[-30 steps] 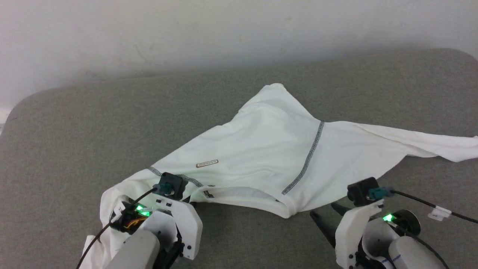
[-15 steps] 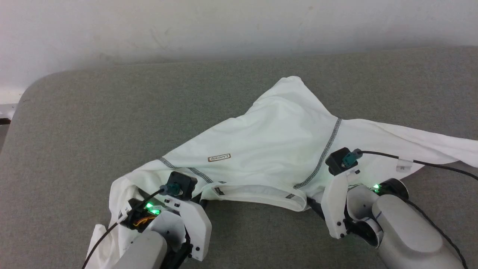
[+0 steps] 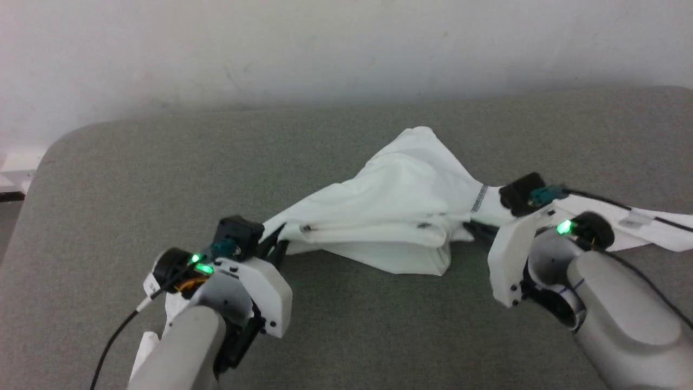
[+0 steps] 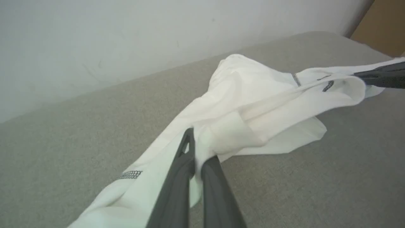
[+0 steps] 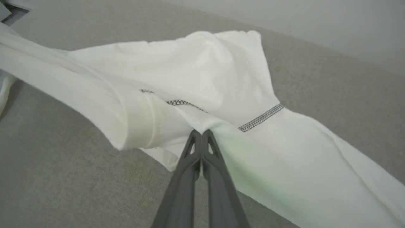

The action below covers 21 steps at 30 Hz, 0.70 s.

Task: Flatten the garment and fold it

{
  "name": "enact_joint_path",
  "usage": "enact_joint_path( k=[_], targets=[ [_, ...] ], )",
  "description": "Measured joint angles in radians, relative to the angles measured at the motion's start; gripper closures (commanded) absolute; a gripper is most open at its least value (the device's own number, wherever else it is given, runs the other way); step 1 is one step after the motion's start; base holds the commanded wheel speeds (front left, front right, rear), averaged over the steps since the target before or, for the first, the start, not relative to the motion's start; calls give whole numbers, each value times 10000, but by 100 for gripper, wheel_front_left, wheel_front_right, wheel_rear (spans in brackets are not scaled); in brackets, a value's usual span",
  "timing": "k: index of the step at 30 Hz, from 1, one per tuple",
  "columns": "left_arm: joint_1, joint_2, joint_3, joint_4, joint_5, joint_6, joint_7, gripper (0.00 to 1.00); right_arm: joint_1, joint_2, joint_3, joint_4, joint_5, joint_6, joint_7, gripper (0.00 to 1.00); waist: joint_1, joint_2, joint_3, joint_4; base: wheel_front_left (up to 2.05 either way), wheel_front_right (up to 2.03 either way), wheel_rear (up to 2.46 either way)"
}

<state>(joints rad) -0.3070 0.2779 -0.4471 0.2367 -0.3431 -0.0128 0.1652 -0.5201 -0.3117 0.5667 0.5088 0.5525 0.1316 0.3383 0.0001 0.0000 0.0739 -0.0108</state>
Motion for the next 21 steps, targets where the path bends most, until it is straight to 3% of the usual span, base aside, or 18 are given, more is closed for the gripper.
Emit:
enact_joint_path(
  k=[5, 13, 17, 21],
  targets=[
    [-1113, 255, 514, -1064, 276, 238, -541, 100, -371, -272, -1360, -2033, -671, 2, -986, 100, 0, 0, -472, -77, 0, 0, 0],
    [-3755, 453, 1089, -2266, 631, 314, -941, 100, -1292, 244, -3524, -5244, -1898, 2, -522, 100, -3, 0, -946, -199, 0, 0, 0],
    [-5327, 420, 1312, -1935, 612, 213, -936, 100, -2529, 408, -4103, -5672, -1916, 13, 203, 100, -2, 0, -771, -228, 0, 0, 0],
    [-7005, 263, 1429, -803, 491, -59, -995, 100, -4127, 412, -4261, -5173, -1802, 15, 769, 100, -1, 0, -339, -249, 0, 0, 0]
  ],
)
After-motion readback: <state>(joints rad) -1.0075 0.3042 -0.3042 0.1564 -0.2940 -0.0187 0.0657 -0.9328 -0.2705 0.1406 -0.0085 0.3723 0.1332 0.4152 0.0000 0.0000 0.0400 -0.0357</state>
